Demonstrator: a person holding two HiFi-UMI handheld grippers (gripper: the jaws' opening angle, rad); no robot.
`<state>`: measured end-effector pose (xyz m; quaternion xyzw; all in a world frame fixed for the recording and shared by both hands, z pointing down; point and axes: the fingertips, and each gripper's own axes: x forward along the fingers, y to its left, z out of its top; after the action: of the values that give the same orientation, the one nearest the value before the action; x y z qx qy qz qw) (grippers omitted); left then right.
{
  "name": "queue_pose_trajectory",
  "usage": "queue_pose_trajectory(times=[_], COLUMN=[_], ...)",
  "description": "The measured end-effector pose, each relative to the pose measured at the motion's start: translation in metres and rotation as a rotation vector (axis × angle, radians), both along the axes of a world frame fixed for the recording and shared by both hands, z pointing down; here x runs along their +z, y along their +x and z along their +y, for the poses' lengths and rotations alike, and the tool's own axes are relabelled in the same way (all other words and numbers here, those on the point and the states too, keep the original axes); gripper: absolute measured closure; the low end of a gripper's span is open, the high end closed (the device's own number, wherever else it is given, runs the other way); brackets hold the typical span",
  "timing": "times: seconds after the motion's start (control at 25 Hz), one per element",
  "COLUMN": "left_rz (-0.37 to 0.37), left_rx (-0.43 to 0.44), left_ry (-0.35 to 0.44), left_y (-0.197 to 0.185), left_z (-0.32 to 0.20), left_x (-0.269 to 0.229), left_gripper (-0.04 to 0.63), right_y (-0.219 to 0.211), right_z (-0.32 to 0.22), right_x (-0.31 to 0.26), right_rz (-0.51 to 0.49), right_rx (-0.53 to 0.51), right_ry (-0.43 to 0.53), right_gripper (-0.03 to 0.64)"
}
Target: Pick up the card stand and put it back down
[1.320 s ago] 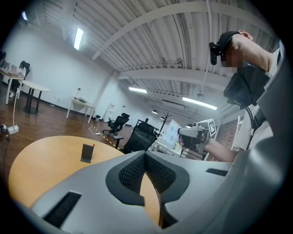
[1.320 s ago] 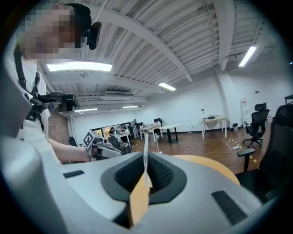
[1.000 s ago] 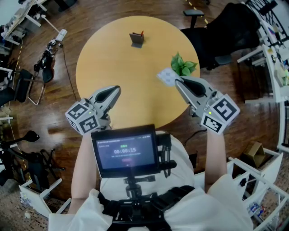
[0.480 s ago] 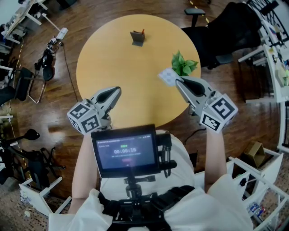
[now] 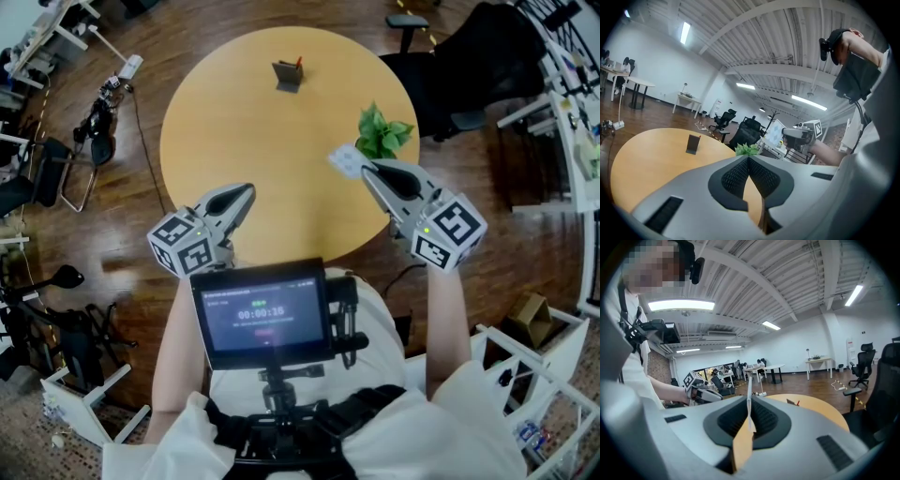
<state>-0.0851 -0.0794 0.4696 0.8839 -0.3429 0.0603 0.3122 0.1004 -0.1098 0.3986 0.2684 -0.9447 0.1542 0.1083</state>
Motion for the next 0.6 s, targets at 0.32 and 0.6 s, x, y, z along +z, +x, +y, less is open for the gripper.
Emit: queue_pose_trajectory(times=[0.32,0.6], left_rz=[-0.050,-0.075], left_rx=[0.006,0.004], left_ry=[-0.040,-0.060], left_y=[-0.003,-0.006], left_z=[0.005,0.009], left_x=[0.022,0.035], left_gripper=[0.594,0.594], right_y=[-0.004,-0.004], right_z=[0.001,-0.001], right_x=[0.013,0.027], right_rz=[0.009,0.021], right_rx=[-0.011,-0.010], right_ry=[-0.008,-0.027], right_gripper=[0.583,0.583])
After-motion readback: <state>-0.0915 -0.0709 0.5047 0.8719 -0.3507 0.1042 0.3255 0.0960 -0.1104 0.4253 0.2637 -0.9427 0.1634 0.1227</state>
